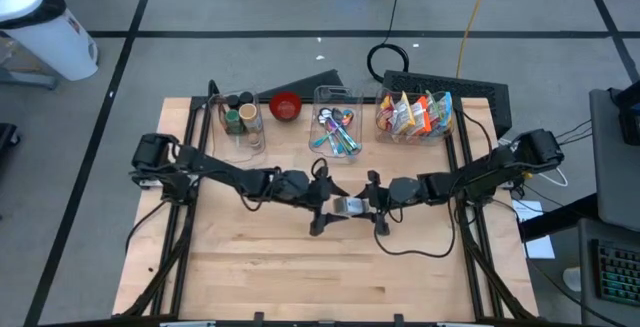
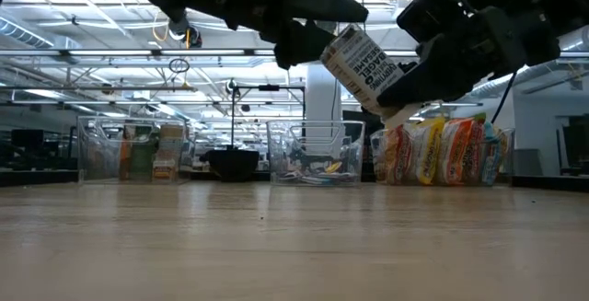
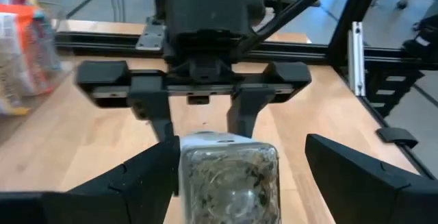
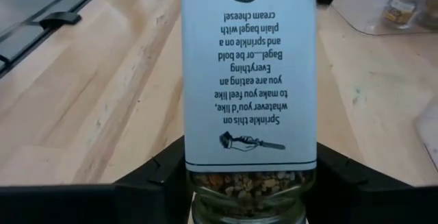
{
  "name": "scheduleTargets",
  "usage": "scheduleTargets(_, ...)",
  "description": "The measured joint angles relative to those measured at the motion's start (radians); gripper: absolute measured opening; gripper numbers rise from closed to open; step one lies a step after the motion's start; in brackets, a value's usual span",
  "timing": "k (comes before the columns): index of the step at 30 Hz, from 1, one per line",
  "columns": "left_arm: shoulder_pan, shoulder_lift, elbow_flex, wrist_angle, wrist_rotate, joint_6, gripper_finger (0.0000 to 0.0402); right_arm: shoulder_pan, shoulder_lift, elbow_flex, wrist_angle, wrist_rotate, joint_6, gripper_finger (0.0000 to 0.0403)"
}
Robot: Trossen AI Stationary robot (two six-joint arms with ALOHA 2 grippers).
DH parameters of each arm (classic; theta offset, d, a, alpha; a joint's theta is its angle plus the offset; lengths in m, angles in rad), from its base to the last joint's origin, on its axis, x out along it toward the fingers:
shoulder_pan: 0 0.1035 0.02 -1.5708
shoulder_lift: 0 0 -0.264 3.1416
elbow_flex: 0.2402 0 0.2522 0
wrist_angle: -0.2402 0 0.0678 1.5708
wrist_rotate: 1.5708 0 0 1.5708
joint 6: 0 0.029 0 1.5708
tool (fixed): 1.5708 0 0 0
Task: Pick & Place Food Item
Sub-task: Put the white seasoning bottle into the left transparent bin
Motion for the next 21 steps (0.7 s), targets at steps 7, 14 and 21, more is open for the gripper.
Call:
scheduleTargets(7,0.001,0.033,0.016,-0.019,0.025,0.000,0.0324,0.000,-0.001,0.000,0.013,0.000,-0.003,0.0190)
scheduleTargets(14,0.004,0.032,0.016,-0.053,-0.033,-0.015,0.0322,0.000,-0.001,0.000,0.035,0.002,-0.005,0.0191)
scheduleTargets(21,0.004,0.032,0.016,-0.061,-0.082,-0.015,0.0249,-0.002,-0.001,0.000,0.032,0.008,0.002,0.0191)
